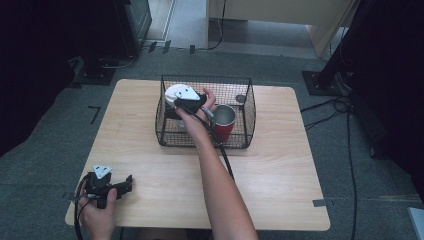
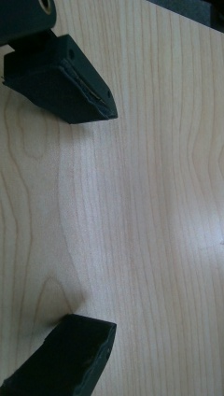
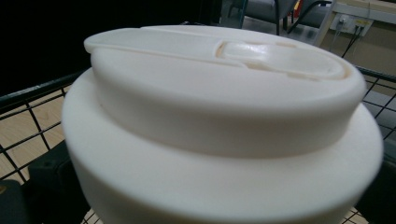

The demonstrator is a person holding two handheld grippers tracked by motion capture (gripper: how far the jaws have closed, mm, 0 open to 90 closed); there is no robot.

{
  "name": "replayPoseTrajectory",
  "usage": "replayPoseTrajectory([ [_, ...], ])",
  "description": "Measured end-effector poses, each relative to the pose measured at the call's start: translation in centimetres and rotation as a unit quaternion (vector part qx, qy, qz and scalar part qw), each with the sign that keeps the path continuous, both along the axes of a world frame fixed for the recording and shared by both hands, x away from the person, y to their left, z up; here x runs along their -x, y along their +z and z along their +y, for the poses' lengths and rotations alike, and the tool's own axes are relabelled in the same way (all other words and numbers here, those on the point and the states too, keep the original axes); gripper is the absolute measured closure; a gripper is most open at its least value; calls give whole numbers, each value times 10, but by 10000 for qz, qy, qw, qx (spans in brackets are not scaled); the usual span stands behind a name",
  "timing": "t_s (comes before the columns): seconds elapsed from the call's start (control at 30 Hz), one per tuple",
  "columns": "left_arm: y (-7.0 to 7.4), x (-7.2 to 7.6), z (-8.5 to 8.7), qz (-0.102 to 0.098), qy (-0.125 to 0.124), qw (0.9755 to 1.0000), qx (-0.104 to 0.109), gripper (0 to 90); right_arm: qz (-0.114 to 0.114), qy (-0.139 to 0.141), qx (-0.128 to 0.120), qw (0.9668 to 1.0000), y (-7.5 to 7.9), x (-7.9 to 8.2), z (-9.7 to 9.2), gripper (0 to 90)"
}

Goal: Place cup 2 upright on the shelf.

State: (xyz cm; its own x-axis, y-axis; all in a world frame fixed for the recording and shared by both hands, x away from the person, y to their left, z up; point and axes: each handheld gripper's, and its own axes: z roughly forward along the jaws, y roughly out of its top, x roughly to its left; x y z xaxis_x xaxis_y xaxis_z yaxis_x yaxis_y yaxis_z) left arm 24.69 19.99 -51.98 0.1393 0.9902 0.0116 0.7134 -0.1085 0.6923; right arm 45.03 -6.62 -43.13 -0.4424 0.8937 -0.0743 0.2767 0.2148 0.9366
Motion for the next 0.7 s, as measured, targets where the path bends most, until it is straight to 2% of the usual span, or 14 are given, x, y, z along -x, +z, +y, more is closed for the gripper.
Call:
replayPoseTrajectory([
  [0.13, 0, 0, 0, 0, -1, 10000, -1, 21, -3, 56, 13, 10000, 1, 0, -3, 0],
  [0.37, 0, 0, 0, 0, 0, 10000, -1, 21, -42, 102, 213, 9997, 1, 1, -6, 0],
  [0.43, 0, 0, 0, 1, 0, 10000, 0, 21, 25, 140, 169, 9998, 2, 2, -7, 0],
  [0.7, 0, 0, 0, -1, 1, 10000, -1, 21, -39, 274, 89, 9996, 5, 4, -11, 0],
])
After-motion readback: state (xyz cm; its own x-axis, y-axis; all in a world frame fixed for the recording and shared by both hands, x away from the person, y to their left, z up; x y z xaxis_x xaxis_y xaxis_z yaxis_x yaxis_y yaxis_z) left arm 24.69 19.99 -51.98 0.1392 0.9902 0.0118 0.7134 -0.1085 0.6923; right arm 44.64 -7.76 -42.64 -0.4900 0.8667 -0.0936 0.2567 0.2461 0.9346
